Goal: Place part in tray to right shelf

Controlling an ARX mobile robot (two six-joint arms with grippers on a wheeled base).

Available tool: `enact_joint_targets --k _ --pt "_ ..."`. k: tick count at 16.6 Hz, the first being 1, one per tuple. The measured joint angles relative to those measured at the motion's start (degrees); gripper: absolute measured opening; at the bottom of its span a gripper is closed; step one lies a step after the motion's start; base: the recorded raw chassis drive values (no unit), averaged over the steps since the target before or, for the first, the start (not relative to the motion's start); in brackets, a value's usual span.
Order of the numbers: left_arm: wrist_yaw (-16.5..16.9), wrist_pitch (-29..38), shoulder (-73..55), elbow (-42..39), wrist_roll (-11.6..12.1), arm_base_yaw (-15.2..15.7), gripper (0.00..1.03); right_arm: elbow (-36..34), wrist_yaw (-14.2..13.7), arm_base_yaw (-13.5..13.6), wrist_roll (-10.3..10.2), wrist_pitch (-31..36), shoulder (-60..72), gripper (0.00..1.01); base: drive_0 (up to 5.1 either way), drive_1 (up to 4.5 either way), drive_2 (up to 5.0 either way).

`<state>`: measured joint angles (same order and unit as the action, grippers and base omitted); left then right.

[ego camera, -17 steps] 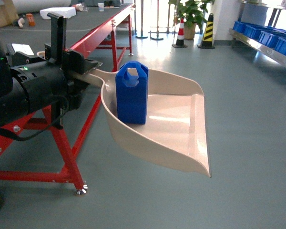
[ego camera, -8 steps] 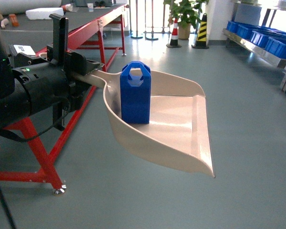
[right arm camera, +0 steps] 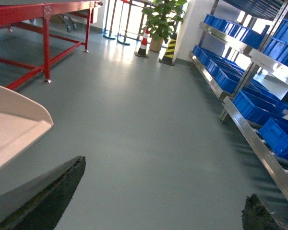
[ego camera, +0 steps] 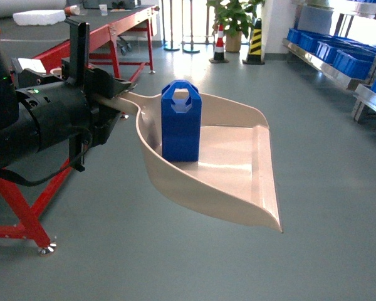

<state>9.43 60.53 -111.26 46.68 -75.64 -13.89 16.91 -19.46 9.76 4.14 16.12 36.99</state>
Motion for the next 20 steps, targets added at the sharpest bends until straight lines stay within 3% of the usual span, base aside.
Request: enact_joint_targets --k 4,20 --pt "0.8 0.4 0.0 0.0 -0.1 -1.0 0.16 0.0 -0.3 0.0 0.0 0.0 0.0 0.98 0.0 0.00 0.0" --pt "0.0 0.0 0.0 -0.1 0.0 0.0 0.16 0.0 -0.1 0.0 0.0 0.0 0.0 0.98 0.0 4.37 -4.3"
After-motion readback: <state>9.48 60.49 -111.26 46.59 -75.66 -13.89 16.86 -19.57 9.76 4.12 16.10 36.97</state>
